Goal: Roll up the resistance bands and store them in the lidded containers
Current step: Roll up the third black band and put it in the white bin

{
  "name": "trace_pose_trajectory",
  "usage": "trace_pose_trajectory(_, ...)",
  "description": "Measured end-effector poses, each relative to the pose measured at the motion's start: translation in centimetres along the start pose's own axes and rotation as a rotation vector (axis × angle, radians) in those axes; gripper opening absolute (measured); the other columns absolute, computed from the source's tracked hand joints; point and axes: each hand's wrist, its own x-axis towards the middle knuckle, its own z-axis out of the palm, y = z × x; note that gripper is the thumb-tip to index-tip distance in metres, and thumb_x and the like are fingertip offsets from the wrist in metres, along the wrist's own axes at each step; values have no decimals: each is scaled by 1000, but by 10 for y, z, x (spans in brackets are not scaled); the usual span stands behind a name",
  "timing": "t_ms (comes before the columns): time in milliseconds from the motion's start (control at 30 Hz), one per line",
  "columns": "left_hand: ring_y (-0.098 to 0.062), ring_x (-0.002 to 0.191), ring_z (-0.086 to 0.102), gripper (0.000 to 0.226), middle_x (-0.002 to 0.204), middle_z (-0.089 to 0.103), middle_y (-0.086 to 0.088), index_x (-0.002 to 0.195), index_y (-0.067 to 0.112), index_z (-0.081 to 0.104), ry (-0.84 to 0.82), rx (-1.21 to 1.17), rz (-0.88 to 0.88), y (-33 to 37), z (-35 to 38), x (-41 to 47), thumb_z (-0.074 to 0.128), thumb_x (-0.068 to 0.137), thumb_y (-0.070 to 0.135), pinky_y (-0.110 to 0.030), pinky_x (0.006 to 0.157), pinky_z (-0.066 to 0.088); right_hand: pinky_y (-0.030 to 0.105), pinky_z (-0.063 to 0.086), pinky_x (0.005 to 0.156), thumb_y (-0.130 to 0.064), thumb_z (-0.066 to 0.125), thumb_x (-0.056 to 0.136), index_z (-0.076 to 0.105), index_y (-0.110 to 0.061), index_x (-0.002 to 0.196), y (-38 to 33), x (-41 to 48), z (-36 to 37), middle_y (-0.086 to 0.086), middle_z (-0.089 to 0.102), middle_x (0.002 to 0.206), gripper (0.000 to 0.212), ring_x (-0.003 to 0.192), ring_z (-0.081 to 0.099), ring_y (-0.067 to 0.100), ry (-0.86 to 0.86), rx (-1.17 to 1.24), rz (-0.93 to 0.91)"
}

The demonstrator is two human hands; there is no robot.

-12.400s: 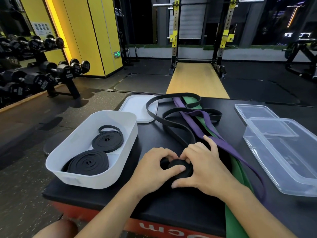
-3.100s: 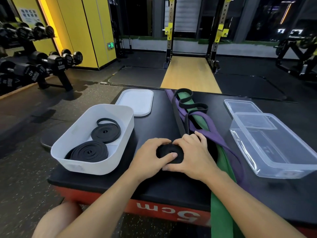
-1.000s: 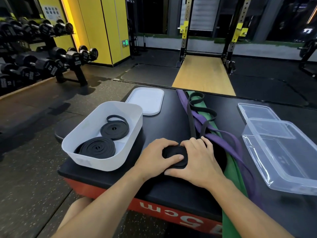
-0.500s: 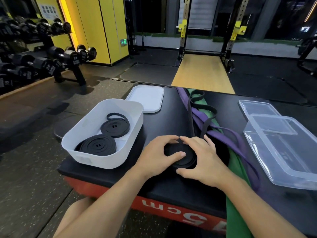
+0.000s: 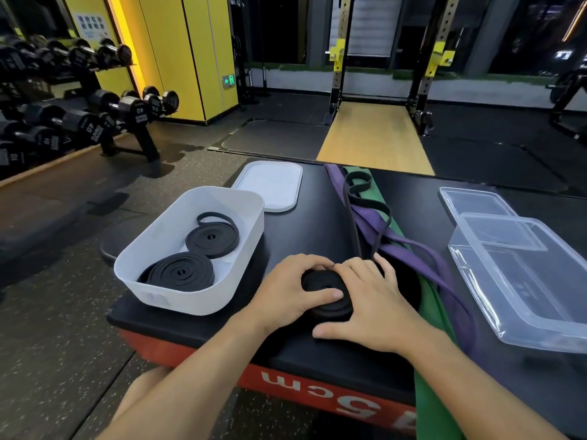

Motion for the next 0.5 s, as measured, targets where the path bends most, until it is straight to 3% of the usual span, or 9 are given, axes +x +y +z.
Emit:
trace_pose_trajectory(67,0,114,58,48,114,65,17,122,47,64,-14,4,11,-2,1,0,78,78,60,-24,100,47,48,-7,127,-104,31,65,13,-25,162,4,-6,-1,-14,25,154,125,150,15,8,-57,-70,-18)
trace_pose_trajectory(133,0,112,60,51,112,63,17,126,44,65,-23,2,18,-3,1,0,77,79,61,-27,99,49,49,-8,126,-104,24,67,6,-22,164,6,-9,0,-12,19,160,128,152,10,9,-62,-135,-38)
trace_pose_trajectory(267,-1,111,61,45,112,63,15,122,40,68,-27,-48,21,-2,0,0,85,81,45,-30,100,50,44,-4,126,-108,21,59,20,-33,161,19,-6,-8,-19,34,137,126,139,28,7,-58,-125,-44)
trace_pose_trajectory(367,0,109,61,42,111,62,12,120,40,69,-57,-53,15,-1,-3,3,86,81,41,-24,98,48,37,-1,122,-108,23,58,38,-43,152,38,-1,-13,-22,38,114,115,126,39,6,-54,-60,-57)
trace_pose_trajectory(500,0,105,60,40,109,58,14,120,40,69,-78,-13,28,-1,-2,3,84,83,43,-22,95,47,34,-3,123,-104,26,64,34,-42,154,41,-4,-13,-21,38,120,110,131,36,10,-78,-48,-52)
